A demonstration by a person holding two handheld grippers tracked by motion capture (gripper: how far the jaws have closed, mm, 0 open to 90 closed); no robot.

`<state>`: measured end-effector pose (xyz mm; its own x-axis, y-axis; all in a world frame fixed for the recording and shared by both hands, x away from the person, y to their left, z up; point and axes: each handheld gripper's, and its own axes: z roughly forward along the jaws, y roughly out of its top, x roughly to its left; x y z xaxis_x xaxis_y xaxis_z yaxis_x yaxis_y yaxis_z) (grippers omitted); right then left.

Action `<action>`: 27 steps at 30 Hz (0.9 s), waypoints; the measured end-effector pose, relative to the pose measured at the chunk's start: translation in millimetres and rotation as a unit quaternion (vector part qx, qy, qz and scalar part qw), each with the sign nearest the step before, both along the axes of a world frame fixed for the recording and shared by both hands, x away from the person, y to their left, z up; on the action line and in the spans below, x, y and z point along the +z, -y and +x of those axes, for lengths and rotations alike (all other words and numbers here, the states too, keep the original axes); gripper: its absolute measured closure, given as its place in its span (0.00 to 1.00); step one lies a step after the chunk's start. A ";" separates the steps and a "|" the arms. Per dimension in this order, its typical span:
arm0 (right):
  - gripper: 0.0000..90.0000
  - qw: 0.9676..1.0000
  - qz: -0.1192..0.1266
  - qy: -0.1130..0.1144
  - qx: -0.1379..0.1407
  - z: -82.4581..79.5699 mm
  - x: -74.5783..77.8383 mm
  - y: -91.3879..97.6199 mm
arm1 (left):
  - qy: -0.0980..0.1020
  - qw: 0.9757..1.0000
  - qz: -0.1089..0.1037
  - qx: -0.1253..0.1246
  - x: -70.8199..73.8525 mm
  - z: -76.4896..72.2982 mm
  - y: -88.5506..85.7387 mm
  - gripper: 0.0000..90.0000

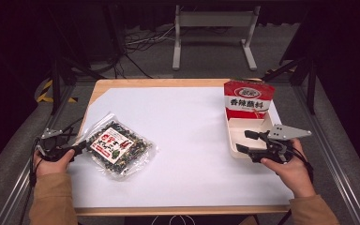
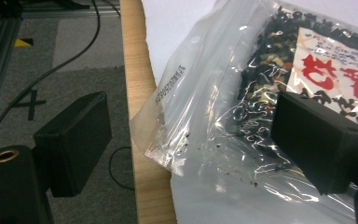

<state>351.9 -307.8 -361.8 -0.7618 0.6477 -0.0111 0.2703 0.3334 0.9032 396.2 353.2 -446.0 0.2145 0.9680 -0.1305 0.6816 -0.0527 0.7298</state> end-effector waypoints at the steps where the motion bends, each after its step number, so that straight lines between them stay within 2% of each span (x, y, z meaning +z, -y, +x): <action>1: 0.41 1.000 0.000 0.001 0.000 -0.1 0.2 0.2 | -0.009 1.000 0.004 -0.006 -1.1 1.6 -0.1 0.15; 4: 0.41 1.000 0.002 0.004 0.000 -0.5 0.5 0.6 | -0.014 1.000 0.000 -0.006 -3.2 3.2 1.1 0.15; 6: 0.41 1.000 0.003 0.004 0.000 -0.7 0.4 1.0 | -0.026 1.000 -0.008 -0.012 -3.6 4.6 0.9 0.15; 8: 0.41 1.000 0.003 0.003 -0.001 -0.8 0.0 1.4 | -0.040 0.999 -0.029 -0.010 -5.3 6.2 -0.9 0.13; 9: 0.41 1.000 0.004 0.002 -0.001 -0.8 -0.2 1.7 | -0.049 0.998 -0.045 -0.014 -6.0 6.3 -2.1 0.14; 10: 0.41 1.000 0.005 0.002 -0.002 -0.9 -0.3 2.0 | -0.053 0.997 -0.052 -0.013 -6.7 6.2 -3.3 0.20; 16: 0.41 1.000 0.010 0.003 -0.002 -1.2 -0.5 3.4 | -0.053 0.997 -0.056 -0.015 -7.8 6.9 -4.3 0.17; 19: 0.41 1.000 0.008 0.004 -0.003 -1.5 -0.8 2.7 | -0.055 0.996 -0.068 -0.010 -10.7 7.3 -6.2 0.15; 22: 0.41 1.000 0.007 0.003 -0.002 -1.5 -0.9 2.4 | -0.053 0.996 -0.070 -0.014 -12.0 7.7 -6.7 0.15; 27: 0.41 1.000 0.008 0.004 -0.001 -1.5 -0.9 1.8 | -0.050 0.995 -0.084 -0.027 -13.8 7.6 -6.9 0.23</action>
